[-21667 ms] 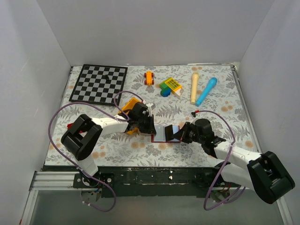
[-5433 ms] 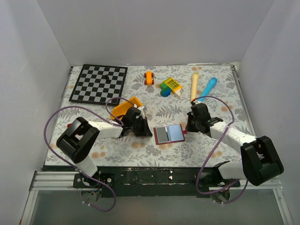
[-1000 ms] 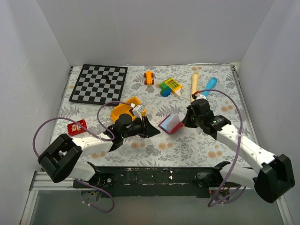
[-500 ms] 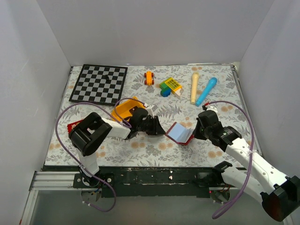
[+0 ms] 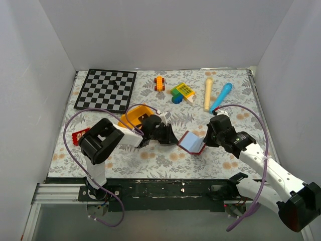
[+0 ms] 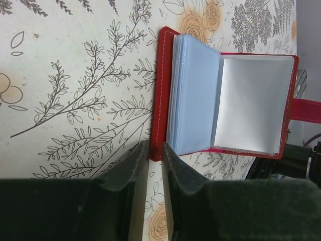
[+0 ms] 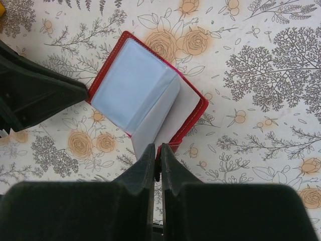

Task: Put the credit cards into the card holder
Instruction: Close the card holder at the center of the board.

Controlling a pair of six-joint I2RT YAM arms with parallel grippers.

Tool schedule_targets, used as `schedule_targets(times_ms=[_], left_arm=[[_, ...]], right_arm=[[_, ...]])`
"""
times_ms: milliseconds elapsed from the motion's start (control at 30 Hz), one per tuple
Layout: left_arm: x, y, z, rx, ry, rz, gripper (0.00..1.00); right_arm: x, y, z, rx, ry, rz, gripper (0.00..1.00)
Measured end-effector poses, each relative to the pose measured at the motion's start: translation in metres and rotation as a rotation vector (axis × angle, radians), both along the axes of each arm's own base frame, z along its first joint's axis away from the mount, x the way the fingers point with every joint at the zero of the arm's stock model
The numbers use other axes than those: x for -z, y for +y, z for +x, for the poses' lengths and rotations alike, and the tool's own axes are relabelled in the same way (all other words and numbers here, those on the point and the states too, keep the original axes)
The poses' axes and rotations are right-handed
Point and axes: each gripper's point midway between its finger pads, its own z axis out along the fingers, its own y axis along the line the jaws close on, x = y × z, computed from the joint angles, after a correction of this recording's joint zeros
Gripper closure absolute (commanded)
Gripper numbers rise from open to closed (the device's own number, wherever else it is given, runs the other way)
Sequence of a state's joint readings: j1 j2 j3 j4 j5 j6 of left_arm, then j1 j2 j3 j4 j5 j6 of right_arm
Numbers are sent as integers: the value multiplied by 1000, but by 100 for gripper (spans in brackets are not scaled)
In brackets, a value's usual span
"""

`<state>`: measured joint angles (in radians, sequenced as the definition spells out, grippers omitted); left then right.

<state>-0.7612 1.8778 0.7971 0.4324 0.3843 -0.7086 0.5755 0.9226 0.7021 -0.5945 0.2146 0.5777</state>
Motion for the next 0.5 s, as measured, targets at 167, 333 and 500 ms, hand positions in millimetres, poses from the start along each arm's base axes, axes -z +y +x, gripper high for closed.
schedule_targets(times_ms=[167, 333, 500], left_arm=[[0, -2, 4, 2, -23, 4, 85], [1, -10, 8, 23, -42, -22, 87], [0, -16, 5, 44, -56, -40, 88]], right_arm=[[0, 5, 6, -18, -2, 1, 99], [2, 15, 18, -37, 6, 4, 99], [0, 39, 38, -79, 18, 44, 99]])
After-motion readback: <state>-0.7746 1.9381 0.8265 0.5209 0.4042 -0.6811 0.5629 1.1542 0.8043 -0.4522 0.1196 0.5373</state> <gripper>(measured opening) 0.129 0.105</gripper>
